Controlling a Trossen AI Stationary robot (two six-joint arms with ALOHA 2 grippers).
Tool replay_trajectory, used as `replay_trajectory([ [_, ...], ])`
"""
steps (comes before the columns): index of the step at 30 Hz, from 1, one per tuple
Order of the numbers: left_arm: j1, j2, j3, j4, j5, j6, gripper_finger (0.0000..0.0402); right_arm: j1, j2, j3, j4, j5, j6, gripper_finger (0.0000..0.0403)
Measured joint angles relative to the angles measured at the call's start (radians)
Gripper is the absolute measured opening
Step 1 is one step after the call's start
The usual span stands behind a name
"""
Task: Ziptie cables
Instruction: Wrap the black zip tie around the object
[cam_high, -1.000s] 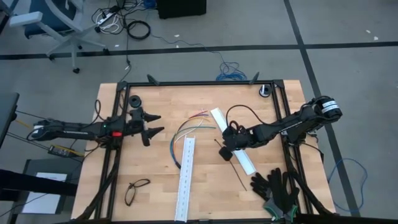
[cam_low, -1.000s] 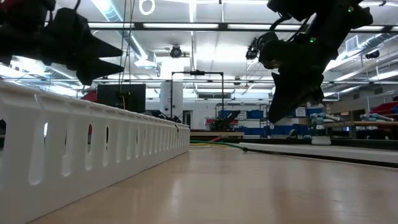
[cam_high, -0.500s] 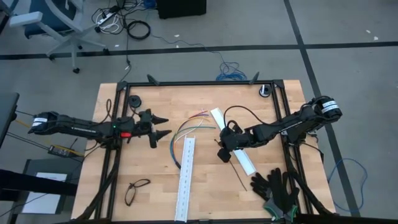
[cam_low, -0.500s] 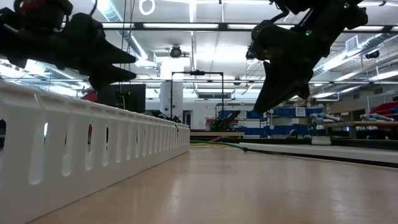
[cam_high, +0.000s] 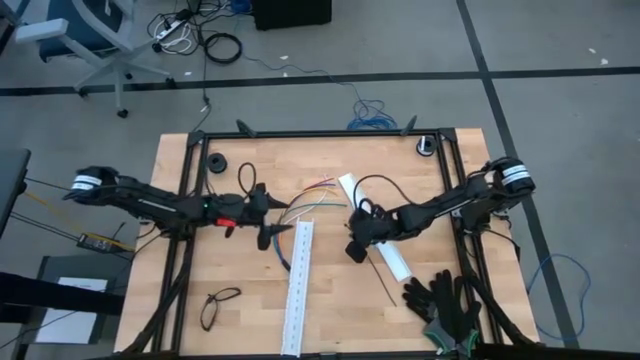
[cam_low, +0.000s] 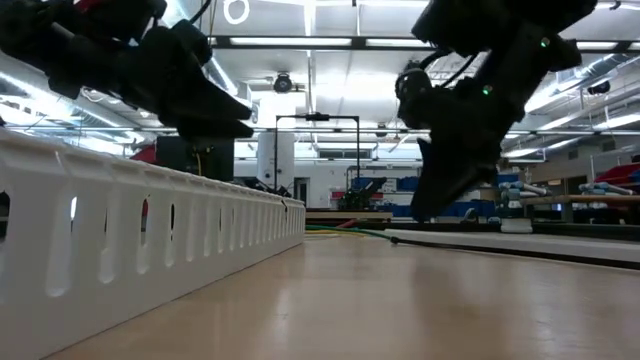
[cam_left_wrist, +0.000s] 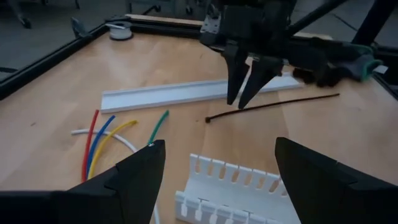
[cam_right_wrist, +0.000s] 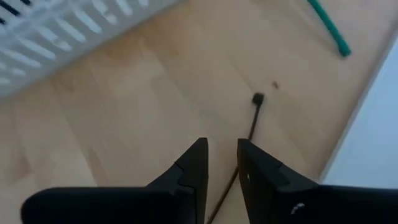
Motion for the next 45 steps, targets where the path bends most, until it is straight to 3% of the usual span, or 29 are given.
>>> replay_trajectory([
  [14, -0.001, 0.016, 0.006, 0.002, -0.004, -0.024, 0.0280, 0.008, 0.151, 0.006, 0.019, 0.073, 0.024, 0.0020],
  [17, -0.001, 0.016, 0.006, 0.005, -0.004, -0.025, 0.0280, 0.015, 0.153, 0.005, 0.026, 0.112, -0.010, 0.0004],
  [28, -0.001, 0.016, 0.006, 0.008, -0.005, -0.051, 0.0280, 0.035, 0.067, -0.002, 0.082, 0.302, -0.124, 0.0000],
  [33, -0.001, 0.035, 0.006, 0.042, -0.019, -0.106, 0.0280, 0.035, 0.047, -0.002, 0.246, 0.386, -0.251, 0.0000],
  [38, -0.001, 0.135, 0.006, 0.220, -0.094, -0.183, 0.0280, 0.036, 0.046, -0.001, 0.445, 0.505, -0.430, 0.0000],
  [41, -0.001, 0.215, 0.006, 0.400, -0.102, -0.216, 0.0280, 0.035, 0.046, -0.001, 0.555, 0.605, -0.532, 0.0000],
  [45, 0.000, 0.336, 0.006, 0.662, -0.113, -0.228, 0.0280, 0.036, 0.046, -0.001, 0.703, 0.652, -0.678, 0.0000],
])
